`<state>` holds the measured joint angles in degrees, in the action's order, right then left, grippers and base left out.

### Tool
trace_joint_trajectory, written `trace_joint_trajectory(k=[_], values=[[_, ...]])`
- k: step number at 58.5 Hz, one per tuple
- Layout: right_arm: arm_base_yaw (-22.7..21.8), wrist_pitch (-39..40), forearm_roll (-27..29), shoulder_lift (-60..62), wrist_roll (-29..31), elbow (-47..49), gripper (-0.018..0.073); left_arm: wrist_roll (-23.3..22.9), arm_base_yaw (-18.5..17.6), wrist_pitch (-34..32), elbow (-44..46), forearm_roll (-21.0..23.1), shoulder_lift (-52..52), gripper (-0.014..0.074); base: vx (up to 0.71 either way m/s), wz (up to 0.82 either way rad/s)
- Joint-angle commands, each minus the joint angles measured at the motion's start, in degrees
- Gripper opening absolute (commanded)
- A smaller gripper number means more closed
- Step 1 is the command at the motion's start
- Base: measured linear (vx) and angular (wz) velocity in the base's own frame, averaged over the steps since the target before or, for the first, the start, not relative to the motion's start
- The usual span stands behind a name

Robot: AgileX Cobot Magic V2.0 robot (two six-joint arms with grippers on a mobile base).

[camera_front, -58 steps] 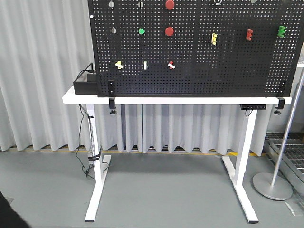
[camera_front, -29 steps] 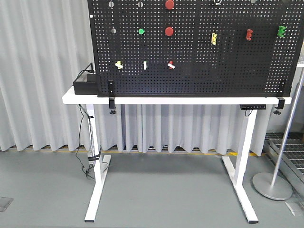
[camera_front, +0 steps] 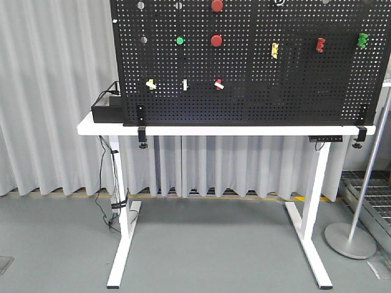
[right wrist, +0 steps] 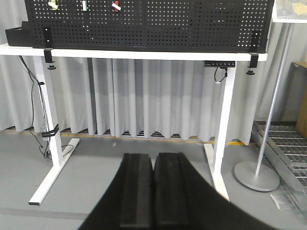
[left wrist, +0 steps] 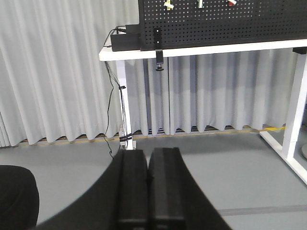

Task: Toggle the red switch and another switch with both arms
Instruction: 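Drive the base forward toward the black pegboard on the white table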

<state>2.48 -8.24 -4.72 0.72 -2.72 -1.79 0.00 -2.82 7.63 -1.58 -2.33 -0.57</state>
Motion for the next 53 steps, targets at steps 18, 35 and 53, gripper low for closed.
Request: trace_joint_trajectory(k=[18, 35, 53], values=[[-0.4, 4.59, -0.42, 0.43, 0.43, -0.31, -0.0006, -0.5, -0.09, -4.25, -1.01, 0.59, -0.51, 0.0002, 0.13, 0.02], [-0.4, 4.59, -0.42, 0.43, 0.43, -0.31, -0.0006, -0.5, -0.09, -4.25, -1.01, 0.59, -0.51, 0.0002, 0.18, 0.07], [-0.4, 4.59, -0.42, 0.43, 0.43, -0.31, -0.0006, -0.5, -0.09, -4.25, -1.01, 0.59, -0.51, 0.0002, 0.22, -0.06]])
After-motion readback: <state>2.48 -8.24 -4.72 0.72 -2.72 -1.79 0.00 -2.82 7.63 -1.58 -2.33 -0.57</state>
